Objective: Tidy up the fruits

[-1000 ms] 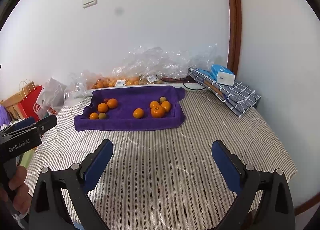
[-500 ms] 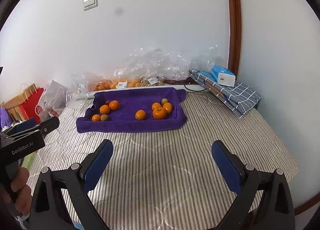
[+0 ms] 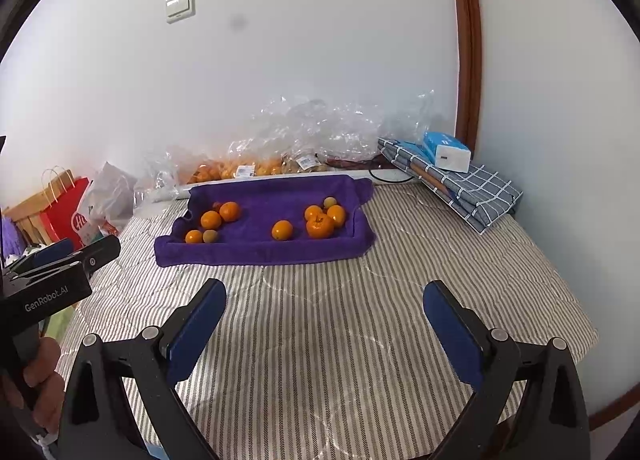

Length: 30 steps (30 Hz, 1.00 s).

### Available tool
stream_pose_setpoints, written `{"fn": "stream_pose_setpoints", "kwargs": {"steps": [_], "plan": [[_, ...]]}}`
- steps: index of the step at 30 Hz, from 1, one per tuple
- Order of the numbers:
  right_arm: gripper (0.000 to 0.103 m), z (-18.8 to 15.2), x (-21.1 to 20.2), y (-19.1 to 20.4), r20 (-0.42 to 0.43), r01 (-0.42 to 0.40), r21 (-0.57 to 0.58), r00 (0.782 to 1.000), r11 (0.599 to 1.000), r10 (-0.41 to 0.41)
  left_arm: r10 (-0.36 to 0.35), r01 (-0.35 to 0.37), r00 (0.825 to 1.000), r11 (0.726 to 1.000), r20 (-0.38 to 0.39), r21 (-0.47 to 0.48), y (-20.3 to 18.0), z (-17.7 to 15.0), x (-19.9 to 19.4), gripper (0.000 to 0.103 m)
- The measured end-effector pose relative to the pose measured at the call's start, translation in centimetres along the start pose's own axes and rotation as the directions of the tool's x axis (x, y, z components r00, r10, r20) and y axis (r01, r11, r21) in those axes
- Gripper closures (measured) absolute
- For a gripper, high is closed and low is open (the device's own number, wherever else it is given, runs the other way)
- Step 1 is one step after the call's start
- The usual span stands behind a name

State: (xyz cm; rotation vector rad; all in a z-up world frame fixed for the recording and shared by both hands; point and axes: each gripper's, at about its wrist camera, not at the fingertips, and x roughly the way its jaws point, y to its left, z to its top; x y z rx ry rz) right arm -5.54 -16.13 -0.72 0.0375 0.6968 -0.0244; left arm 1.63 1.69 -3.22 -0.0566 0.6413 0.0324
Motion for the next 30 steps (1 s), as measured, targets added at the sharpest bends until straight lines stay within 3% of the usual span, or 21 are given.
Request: {"fn": "stream_pose_setpoints", "kwargs": {"steps": [30], "plan": [[0.005,-0.2,-0.13,0.1,0.001,-0.014,0.007,1.0,1.0,0.014,0.0,0.0,1.0,1.0,0.009,-0.004,0.91,0.1,-0.05,0.012]]}}
